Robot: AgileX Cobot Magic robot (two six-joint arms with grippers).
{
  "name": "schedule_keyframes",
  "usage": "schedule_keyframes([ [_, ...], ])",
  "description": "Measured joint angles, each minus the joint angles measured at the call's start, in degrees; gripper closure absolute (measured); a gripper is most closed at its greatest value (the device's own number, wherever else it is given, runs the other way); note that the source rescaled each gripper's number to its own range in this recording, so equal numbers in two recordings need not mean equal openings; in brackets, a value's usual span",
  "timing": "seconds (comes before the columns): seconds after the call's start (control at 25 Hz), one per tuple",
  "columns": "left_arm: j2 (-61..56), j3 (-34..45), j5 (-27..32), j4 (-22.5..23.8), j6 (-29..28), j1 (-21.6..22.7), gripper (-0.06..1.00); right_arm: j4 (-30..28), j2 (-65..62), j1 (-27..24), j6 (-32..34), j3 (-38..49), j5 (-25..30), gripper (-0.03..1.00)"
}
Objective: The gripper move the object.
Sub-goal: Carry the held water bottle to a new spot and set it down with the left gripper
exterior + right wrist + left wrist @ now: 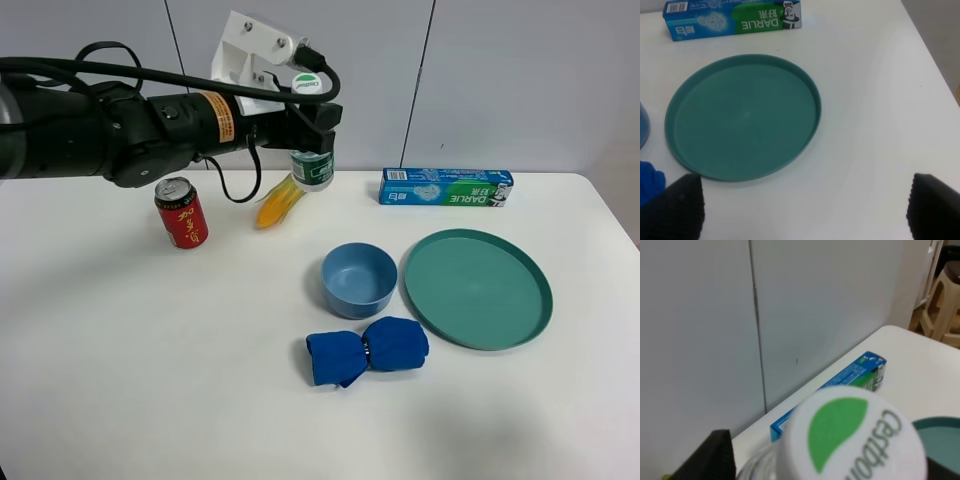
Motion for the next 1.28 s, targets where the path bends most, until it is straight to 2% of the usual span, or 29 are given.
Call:
schedule_keyframes([
  [0.2, 5.3, -6.1, 0.0, 0.6, -5.5, -0.1, 0.94, 0.0, 0.0, 0.0, 0.0, 0.0, 0.0, -0.03],
  [0.48, 11.2, -11.0, 0.0, 0.7, -7.1, -0.1, 0.94, 0.0, 0.0, 0.0, 0.0, 0.0, 0.0, -0.03],
  [0.68, 15.2, -11.4, 0.2, -1.1, -7.5, -0.1, 0.94, 0.0, 0.0, 0.0, 0.0, 0.0, 0.0, -0.03],
  [0.88, 18.9, -11.5, 0.4, -2.7, -11.0, 0.0, 0.94, 0.0, 0.0, 0.0, 0.0, 0.0, 0.0, -0.03],
  [1.28, 22.8, -11.5, 0.5, -3.2, -13.3, 1.4, 0.94, 0.0, 0.0, 0.0, 0.0, 0.0, 0.0, -0.03],
])
